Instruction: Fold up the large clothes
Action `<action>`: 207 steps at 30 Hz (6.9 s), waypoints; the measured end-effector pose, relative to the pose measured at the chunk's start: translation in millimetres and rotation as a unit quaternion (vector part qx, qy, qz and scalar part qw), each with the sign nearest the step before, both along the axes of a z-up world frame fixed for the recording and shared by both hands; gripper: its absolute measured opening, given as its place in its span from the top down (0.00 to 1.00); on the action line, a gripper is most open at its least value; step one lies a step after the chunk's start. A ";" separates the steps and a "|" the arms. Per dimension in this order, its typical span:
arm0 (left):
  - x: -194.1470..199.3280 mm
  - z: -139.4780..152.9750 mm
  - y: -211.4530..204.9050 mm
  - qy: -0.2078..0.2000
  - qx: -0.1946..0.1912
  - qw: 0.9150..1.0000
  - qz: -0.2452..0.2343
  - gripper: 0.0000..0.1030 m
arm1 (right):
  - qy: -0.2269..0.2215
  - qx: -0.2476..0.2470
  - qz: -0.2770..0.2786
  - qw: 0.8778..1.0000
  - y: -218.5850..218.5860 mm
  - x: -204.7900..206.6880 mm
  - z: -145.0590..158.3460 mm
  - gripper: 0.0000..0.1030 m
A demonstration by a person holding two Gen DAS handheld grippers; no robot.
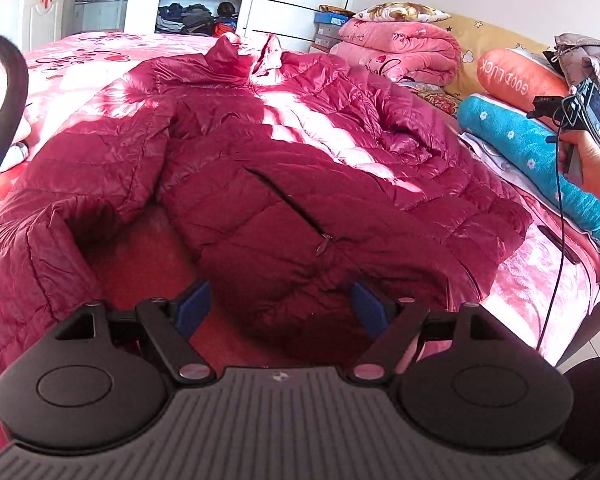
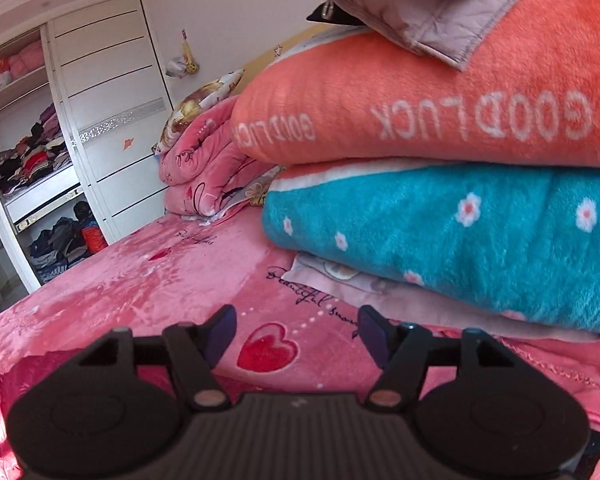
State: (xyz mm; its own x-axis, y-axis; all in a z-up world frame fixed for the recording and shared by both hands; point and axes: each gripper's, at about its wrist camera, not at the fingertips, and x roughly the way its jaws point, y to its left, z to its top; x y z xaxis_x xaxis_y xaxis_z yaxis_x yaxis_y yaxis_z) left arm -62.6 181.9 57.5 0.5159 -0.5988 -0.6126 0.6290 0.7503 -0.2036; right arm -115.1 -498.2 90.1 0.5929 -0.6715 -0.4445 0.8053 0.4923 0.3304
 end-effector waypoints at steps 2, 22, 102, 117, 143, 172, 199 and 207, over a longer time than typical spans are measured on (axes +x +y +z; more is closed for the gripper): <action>0.2 -0.4 2.9 0.003 -0.002 1.000 0.001 0.07 | -0.018 0.011 0.024 0.999 10.4 -16.8 -7.1 0.32; 16.1 -15.4 -23.0 0.064 -0.073 0.995 -0.007 0.03 | -0.002 0.229 0.282 0.932 124.7 -23.2 -108.1 0.50; -8.4 97.5 -26.6 -0.065 -0.066 0.993 -0.072 0.33 | -0.228 0.237 0.081 0.941 125.8 -123.2 -9.0 0.30; 36.1 49.3 -46.5 -0.047 -0.011 0.998 -0.049 0.25 | -0.224 0.299 -0.006 0.928 29.1 -74.8 -126.5 0.38; 49.4 34.1 -60.9 -0.045 0.003 0.999 -0.021 0.21 | -0.216 0.242 -0.028 0.946 -5.3 -40.8 -132.7 0.98; 66.7 50.2 4.2 -0.076 -0.116 0.990 0.026 0.17 | -0.156 -0.036 0.428 0.890 231.6 172.3 122.1 0.99; 71.6 57.4 13.4 -0.025 -0.185 0.980 0.076 0.14 | 0.002 0.129 0.514 0.848 390.9 241.8 -76.9 0.97; 79.8 58.3 14.7 -0.033 -0.181 0.980 0.077 0.14 | 0.008 0.132 0.513 0.848 392.4 239.6 -80.8 0.80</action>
